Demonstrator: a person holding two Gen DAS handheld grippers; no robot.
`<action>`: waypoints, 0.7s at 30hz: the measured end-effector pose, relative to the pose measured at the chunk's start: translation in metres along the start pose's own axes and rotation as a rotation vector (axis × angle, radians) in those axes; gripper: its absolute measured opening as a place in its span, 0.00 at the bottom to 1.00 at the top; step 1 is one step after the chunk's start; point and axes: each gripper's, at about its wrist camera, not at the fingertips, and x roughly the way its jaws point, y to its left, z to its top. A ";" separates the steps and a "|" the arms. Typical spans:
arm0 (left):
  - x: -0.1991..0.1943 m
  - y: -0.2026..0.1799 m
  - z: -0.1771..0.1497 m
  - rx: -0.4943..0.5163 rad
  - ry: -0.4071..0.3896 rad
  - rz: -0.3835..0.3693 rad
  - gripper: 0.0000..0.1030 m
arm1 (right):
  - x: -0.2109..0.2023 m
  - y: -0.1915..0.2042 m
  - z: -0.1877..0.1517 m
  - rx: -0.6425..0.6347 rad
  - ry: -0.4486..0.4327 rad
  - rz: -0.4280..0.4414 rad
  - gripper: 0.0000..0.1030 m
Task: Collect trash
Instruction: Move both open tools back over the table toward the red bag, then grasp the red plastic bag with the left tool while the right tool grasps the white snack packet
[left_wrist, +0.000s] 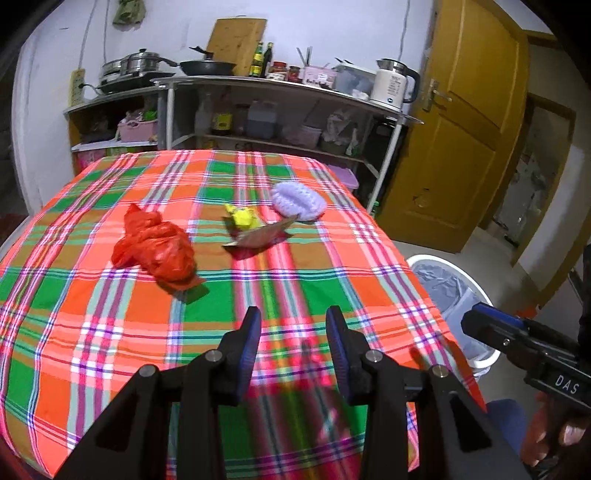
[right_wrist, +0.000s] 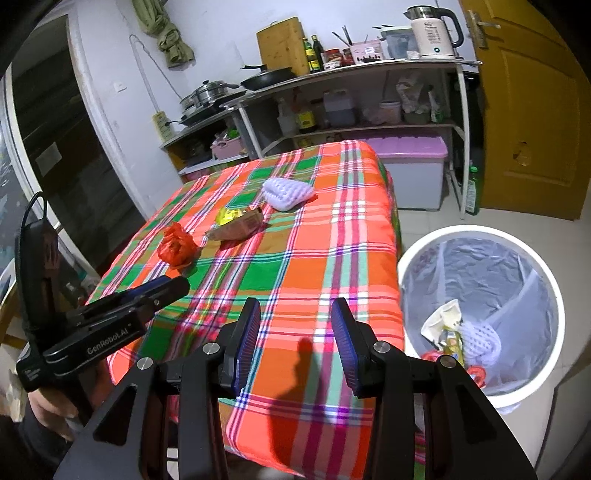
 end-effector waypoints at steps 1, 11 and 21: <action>0.000 0.004 0.000 -0.008 -0.002 0.006 0.41 | 0.002 0.002 0.001 -0.003 0.002 0.002 0.40; -0.003 0.041 0.005 -0.088 -0.018 0.060 0.46 | 0.017 0.015 0.006 -0.035 0.017 0.022 0.40; 0.001 0.073 0.014 -0.150 -0.030 0.112 0.46 | 0.029 0.020 0.012 -0.044 0.026 0.039 0.40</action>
